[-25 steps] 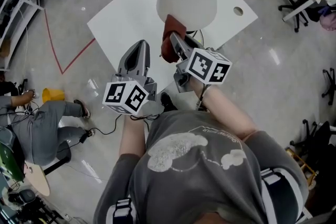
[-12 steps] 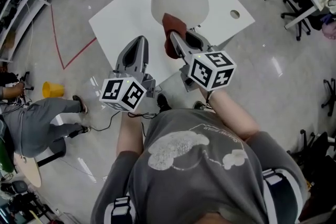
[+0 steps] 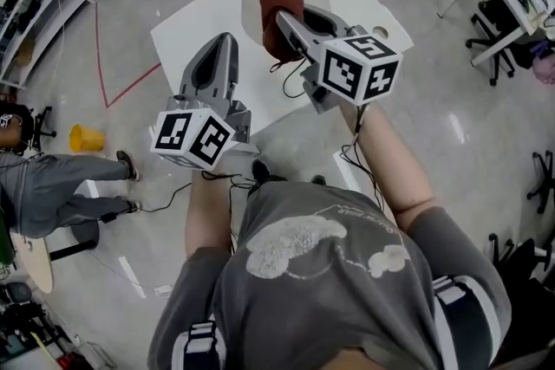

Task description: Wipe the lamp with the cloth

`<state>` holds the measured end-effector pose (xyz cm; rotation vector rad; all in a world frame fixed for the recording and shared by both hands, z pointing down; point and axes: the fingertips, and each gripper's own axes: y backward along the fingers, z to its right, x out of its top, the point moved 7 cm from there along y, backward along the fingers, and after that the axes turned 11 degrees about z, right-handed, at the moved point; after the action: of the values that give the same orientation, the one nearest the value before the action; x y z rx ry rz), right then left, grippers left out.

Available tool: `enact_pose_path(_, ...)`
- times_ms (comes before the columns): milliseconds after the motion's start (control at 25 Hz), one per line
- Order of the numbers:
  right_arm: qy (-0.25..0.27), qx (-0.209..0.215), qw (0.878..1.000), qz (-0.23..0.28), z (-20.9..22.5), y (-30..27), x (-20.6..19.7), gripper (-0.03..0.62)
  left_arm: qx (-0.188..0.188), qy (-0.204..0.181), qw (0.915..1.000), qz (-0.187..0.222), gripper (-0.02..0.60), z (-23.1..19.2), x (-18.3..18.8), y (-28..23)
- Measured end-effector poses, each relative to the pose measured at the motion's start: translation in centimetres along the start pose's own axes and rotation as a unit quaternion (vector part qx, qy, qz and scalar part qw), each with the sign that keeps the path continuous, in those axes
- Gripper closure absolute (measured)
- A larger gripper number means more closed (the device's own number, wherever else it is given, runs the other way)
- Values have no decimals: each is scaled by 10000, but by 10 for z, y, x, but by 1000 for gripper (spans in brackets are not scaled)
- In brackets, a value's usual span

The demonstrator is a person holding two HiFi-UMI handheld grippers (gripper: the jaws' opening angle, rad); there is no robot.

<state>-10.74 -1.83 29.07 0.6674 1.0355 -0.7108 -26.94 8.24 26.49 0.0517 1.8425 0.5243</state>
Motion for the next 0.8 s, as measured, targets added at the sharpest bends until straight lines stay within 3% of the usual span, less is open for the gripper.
enact_pose_path(200, -122, -172, 9997, -134, 12, 7, -21, 503, 64, 50, 9998, -205, 574, -5, -18, 8)
enact_pose_path(400, -266, -662, 9965, -438, 21, 21, -60, 503, -26, 277, 9978, -602, 574, -20, -44, 18)
enact_pose_path(800, -258, -1537, 9845, -800, 48, 41, -90, 503, -283, 759, 9912, -1044, 574, -36, -84, 9)
